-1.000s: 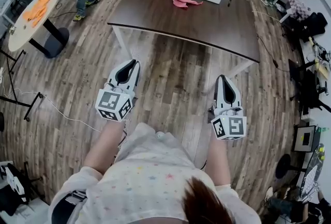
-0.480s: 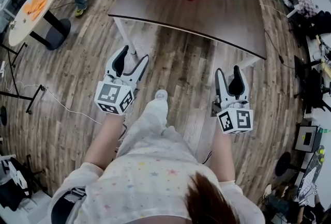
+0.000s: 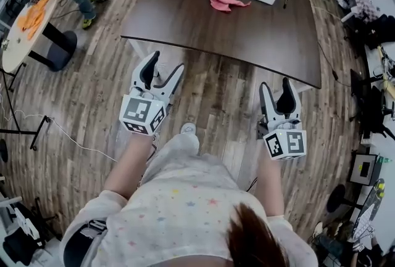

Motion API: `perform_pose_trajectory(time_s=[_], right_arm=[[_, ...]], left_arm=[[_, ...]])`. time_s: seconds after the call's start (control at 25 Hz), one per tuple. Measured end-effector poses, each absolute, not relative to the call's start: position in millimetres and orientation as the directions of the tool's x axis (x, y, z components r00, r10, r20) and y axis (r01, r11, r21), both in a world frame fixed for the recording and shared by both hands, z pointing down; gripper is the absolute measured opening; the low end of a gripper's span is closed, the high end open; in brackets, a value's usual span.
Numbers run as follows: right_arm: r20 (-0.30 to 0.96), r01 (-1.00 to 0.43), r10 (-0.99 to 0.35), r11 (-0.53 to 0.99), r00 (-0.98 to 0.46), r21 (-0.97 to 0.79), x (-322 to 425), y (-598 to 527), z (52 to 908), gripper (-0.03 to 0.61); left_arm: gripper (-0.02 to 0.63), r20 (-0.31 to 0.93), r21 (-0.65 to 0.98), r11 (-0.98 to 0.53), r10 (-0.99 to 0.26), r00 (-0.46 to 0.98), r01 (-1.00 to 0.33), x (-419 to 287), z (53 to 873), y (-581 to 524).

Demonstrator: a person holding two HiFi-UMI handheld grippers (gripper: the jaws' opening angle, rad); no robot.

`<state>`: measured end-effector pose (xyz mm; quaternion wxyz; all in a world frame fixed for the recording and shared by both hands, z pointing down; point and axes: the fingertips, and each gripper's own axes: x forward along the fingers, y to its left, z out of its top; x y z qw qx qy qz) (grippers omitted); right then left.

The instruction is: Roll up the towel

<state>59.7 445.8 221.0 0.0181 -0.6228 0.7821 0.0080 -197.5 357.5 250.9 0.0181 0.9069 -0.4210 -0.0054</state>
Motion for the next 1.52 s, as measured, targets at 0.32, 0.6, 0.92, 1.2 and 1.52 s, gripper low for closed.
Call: perform_pose_trajectory(time_s=[0.32,0.6,0.92,1.2,1.52], right_arm=[[-0.054,-0.986,-0.986,0.162,-0.16,-0.031,70.8,368.4,217.1,0.275],[0.011,-0.986,-0.991,0.134,-0.136,-0.102,98.1,310.1,242.5,0.273],[0.007,-0.972,-0.976,0.215,-0.217,-0.097,133.7,223.7,249.8,0.273],[-0.017,-0.956,-0.96,0.279,-0.278,-0.097,188.7,135.5,238.9,0.273],[-0.009,-0.948,-0.955,0.295,-0.296,-0.119,217.0,64.6,245.4,0.272]], left_arm=[[0.275,0.031,0.084,-0.676,-0.733,0.68,-0.732,-186.5,261.6,266.4],[0.275,0.054,0.108,-0.669,-0.734,0.677,-0.735,-170.0,274.3,210.8],[0.275,0.062,0.104,-0.625,-0.772,0.632,-0.774,-130.8,280.9,142.0],[0.275,0.082,0.137,-0.548,-0.824,0.561,-0.825,-105.2,284.4,71.8],[0.275,0.12,0.156,-0.5,-0.846,0.519,-0.852,-91.4,299.8,23.6]])
